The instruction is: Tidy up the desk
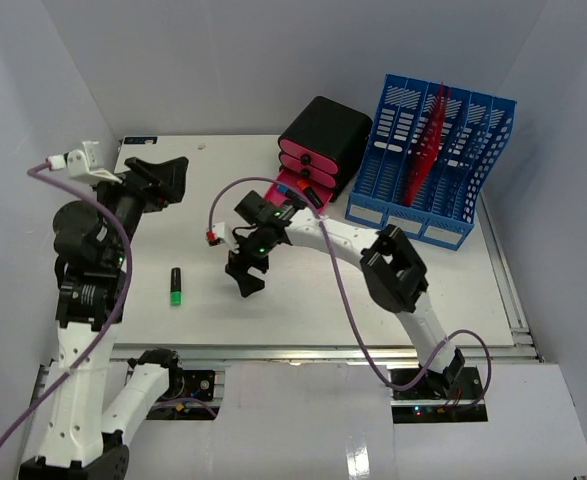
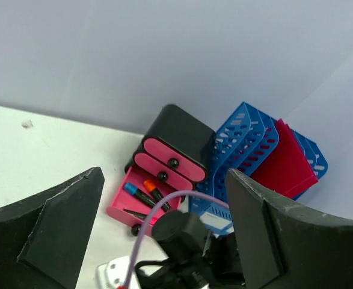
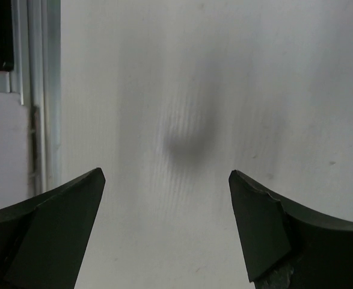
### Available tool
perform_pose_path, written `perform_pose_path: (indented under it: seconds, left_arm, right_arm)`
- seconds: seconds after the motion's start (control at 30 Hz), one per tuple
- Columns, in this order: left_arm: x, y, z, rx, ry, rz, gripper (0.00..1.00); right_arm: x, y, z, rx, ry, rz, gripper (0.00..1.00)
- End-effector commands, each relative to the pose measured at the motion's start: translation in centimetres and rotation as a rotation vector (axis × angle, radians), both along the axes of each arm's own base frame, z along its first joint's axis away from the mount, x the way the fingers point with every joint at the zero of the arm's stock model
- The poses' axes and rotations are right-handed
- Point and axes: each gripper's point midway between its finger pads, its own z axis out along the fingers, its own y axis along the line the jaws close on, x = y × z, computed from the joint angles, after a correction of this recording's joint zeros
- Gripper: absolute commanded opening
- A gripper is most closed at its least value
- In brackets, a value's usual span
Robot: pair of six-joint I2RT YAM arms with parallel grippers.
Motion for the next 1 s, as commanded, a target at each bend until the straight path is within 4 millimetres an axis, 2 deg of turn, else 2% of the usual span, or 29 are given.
perform_pose_path:
  seconds: [0.0, 0.07, 0.2, 0.33, 0.4, 0.43, 0.5, 0.63, 0.8, 0.97]
  left_arm:
    - [-2.0, 1.4, -3.6, 0.006, 0.1, 0.065, 0.93]
    - [-3.2, 1.4, -3.7, -0.018, 0.097, 0.061, 0.93]
    - [-5.3, 1.8, -4.0, -0.034, 0.096, 0.072, 0.93]
    - [-6.9, 2.1, -3.9, -0.039, 0.089, 0.079, 0.93]
    - [-7.5, 2.2, -3.9, -0.039, 0.09, 0.081, 0.94]
    - [-7.7, 2.2, -4.2, -0.038, 0.098, 0.081, 0.94]
    - [-8.2, 2.7, -4.3, -0.039, 0.1, 0.106, 0.94]
    - [-8.6, 2.9, -4.4, -0.044, 0.101, 0.114, 0.94]
    - [-8.7, 2.9, -4.9, -0.038, 0.119, 0.118, 0.94]
    - [-8.8, 3.1, -5.7, -0.037, 0.137, 0.128, 0.94]
  right_arm:
    - [0.7, 7.0, 3.0, 0.05, 0.023, -0.184, 0.9]
    - [1.7, 9.8, 2.6, 0.077, 0.054, -0.373, 0.9]
    - [1.7, 13.3, 2.2, 0.111, 0.106, -0.624, 0.9]
    - [2.2, 15.3, 1.9, 0.179, 0.074, -0.743, 0.9]
    - [3.3, 15.9, 1.8, 0.213, 0.03, -0.824, 0.9]
    - [3.5, 16.6, 2.6, 0.245, 0.02, -0.846, 0.9]
    - [4.8, 16.7, 2.6, 0.267, -0.055, -0.921, 0.9]
    - [5.2, 17.5, 2.1, 0.297, -0.213, -0.928, 0.9]
    - [6.0, 17.4, -0.7, 0.268, -0.319, -0.92, 0.9]
    - [4.6, 18.1, -2.4, 0.247, -0.315, -0.875, 0.95]
